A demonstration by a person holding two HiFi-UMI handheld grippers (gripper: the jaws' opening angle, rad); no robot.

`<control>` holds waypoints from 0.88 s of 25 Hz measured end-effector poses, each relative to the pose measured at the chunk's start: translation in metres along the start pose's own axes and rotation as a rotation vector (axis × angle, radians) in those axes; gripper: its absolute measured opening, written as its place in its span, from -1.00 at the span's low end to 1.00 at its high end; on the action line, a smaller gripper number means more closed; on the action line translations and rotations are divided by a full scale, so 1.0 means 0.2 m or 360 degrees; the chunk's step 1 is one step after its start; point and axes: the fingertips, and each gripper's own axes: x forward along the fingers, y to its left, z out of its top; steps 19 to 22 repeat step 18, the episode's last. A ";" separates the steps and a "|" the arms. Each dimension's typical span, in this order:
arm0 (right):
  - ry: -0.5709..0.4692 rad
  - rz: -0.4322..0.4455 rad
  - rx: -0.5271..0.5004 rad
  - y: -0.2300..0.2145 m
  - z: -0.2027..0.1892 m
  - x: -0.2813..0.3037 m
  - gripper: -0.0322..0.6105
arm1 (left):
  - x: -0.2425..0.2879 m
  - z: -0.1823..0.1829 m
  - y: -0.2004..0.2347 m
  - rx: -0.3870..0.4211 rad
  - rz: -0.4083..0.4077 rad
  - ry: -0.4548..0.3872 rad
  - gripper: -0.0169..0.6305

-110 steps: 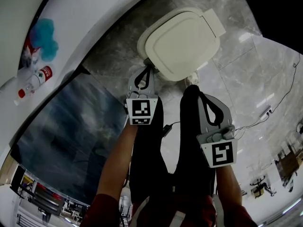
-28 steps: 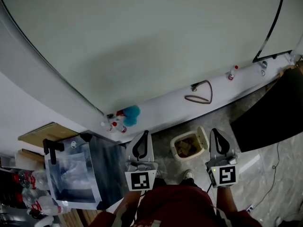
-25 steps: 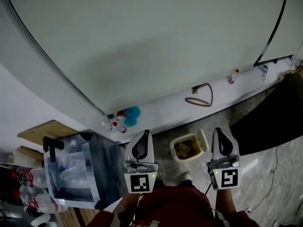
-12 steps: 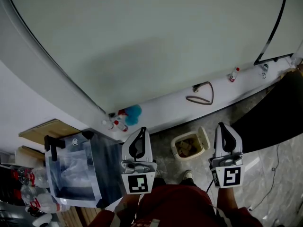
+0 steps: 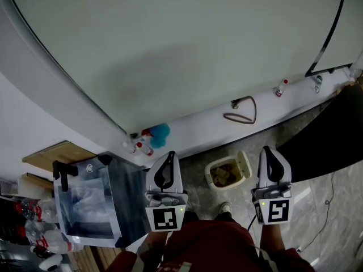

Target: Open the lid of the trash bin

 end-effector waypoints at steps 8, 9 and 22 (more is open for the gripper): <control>0.0021 0.0022 0.0008 0.01 -0.03 0.02 -0.90 | 0.00 -0.02 0.01 -0.0001 0.0024 0.0018 -0.94; 0.0019 0.0024 0.0008 0.01 -0.03 0.02 -0.90 | -0.01 -0.02 0.01 0.0005 0.0024 0.0020 -0.94; 0.0028 0.0071 -0.0024 0.01 -0.08 0.08 -0.90 | 0.02 -0.05 0.03 -0.0005 0.0048 0.0053 -0.94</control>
